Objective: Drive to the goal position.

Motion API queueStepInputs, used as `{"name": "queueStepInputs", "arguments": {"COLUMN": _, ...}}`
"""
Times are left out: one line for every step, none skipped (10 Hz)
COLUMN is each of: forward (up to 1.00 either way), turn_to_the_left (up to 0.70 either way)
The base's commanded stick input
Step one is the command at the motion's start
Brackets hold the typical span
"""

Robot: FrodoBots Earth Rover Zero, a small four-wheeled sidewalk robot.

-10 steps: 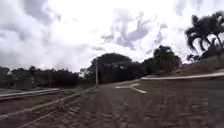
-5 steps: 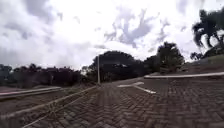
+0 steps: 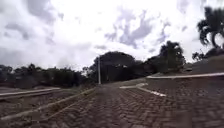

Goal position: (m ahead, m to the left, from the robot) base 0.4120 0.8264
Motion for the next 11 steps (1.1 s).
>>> {"name": "queueStepInputs", "arguments": {"forward": 0.85, "turn_to_the_left": 0.00}}
{"name": "queueStepInputs", "arguments": {"forward": 0.85, "turn_to_the_left": 0.00}}
{"name": "queueStepInputs", "arguments": {"forward": 0.85, "turn_to_the_left": 0.00}}
{"name": "queueStepInputs", "arguments": {"forward": 0.85, "turn_to_the_left": 0.00}}
{"name": "queueStepInputs", "arguments": {"forward": 0.85, "turn_to_the_left": 0.00}}
{"name": "queueStepInputs", "arguments": {"forward": 0.85, "turn_to_the_left": 0.00}}
{"name": "queueStepInputs", "arguments": {"forward": 0.85, "turn_to_the_left": 0.00}}
{"name": "queueStepInputs", "arguments": {"forward": 0.85, "turn_to_the_left": 0.00}}
{"name": "queueStepInputs", "arguments": {"forward": 0.85, "turn_to_the_left": 0.00}}
{"name": "queueStepInputs", "arguments": {"forward": 0.85, "turn_to_the_left": 0.00}}
{"name": "queueStepInputs", "arguments": {"forward": 0.85, "turn_to_the_left": 0.00}}
